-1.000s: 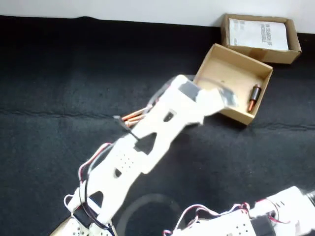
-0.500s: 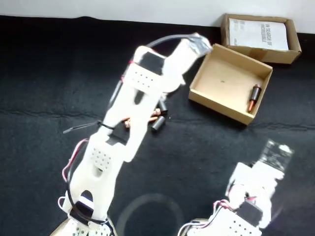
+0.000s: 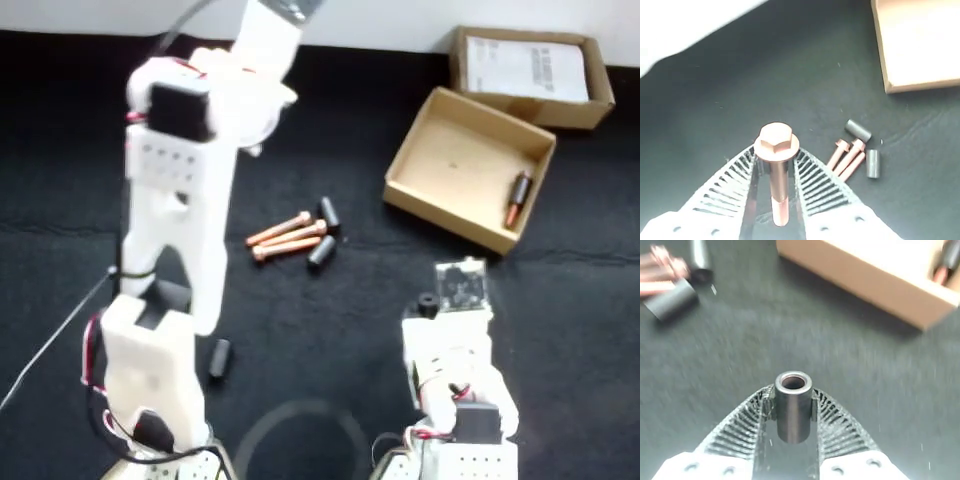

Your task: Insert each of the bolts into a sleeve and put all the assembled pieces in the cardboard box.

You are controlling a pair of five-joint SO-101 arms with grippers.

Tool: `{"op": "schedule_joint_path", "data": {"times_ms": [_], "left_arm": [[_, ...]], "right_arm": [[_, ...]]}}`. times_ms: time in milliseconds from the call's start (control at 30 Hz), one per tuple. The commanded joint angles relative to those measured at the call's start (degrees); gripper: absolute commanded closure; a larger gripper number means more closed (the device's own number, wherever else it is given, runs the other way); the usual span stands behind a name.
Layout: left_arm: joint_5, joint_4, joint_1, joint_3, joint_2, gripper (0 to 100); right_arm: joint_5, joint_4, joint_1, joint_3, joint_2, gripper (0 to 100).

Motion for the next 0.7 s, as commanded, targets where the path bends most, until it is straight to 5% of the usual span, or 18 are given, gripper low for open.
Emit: {"op": "schedule_joint_path", "data": {"times_ms": [0,167,267,467,667], "left_arm": [[9.85,0.18,-1.98,-1.98,-6.64,99],[22.68,0.18,-4.35,3.12,-10.77,99],[26.11,0.18,-4.70,11.65,-14.37,99],[33.85,-0.26,-3.56,33.27,-23.96,99],[37.45,-1.93,-0.92,50.68,-31.69,99]], "right_arm": [[0.00,-8.48,-2.07,-1.98,-1.01,99.1],[-0.35,-20.44,-2.59,-1.54,-1.01,99.1],[-0.97,-24.84,-2.59,-1.36,-1.01,99.1],[-13.89,-30.29,-2.59,-1.36,-1.01,99.1],[-15.30,-30.20,-2.59,0.22,-1.01,99.1]]}}
